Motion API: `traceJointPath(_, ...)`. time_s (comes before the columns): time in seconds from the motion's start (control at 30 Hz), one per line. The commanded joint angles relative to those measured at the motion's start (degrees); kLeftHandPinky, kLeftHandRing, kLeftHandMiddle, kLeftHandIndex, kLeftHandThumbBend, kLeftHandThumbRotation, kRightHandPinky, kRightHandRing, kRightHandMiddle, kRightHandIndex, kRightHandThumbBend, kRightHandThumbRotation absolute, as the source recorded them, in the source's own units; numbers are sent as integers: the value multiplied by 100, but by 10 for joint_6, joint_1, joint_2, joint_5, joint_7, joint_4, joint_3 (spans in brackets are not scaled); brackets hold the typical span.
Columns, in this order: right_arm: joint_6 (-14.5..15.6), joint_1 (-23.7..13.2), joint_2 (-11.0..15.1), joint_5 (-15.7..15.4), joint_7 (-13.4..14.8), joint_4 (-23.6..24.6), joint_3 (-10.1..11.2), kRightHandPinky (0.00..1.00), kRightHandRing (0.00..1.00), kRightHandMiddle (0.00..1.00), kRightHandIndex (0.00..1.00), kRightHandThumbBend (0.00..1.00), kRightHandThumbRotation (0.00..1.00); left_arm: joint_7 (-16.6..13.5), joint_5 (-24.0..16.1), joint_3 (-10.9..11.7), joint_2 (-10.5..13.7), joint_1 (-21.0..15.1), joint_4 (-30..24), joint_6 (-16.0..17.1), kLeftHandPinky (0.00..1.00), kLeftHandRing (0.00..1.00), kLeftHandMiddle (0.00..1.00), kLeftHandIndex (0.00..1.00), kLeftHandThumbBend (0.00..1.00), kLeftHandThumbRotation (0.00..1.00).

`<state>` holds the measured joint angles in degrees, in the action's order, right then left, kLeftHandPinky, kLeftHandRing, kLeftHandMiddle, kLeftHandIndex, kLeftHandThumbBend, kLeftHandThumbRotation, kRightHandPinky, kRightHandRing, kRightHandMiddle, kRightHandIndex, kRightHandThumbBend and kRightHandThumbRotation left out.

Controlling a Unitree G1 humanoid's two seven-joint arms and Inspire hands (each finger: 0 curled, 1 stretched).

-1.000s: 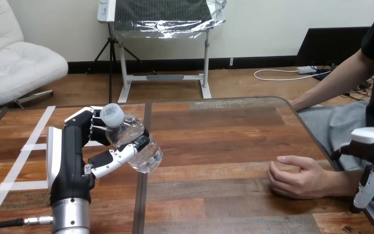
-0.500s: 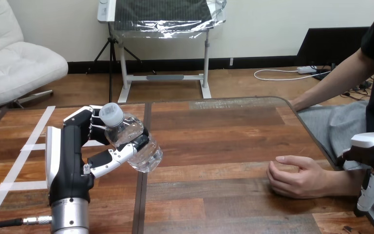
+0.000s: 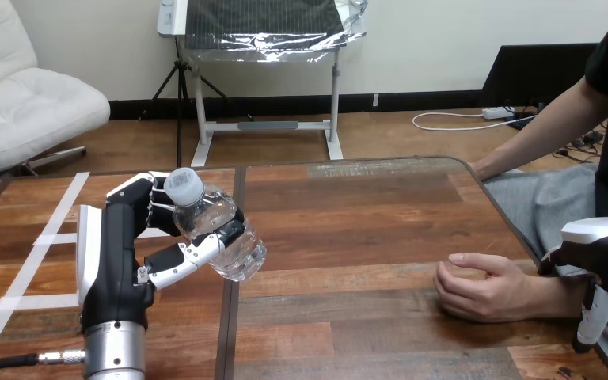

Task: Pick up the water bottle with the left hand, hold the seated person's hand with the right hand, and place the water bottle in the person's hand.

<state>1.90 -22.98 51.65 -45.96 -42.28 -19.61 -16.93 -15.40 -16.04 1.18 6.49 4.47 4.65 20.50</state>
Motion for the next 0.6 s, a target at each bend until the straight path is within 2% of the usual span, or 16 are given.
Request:
traceJointPath(0.0,-12,-53,-10,4,20,-23,-3,90,95,94,90,71,1,-3,3,9,5,-37,-24,26,42,41,44,50,63,0)
traceJointPath(0.13,-24,-60,-14,2,32,-44,-12,90,95,94,89,71,0,-5,1,10,6,-37,-20,28,42,41,44,50,64,0)
traceJointPath(0.3,-29,-63,-18,8,36,-52,-14,90,94,94,89,70,0,-2,4,10,5,-36,-24,25,42,41,45,50,63,0)
traceJointPath(0.57,-50,-71,-32,14,61,-90,-19,88,92,92,88,69,0,-2,4,13,7,-38,-20,31,40,41,44,50,63,0)
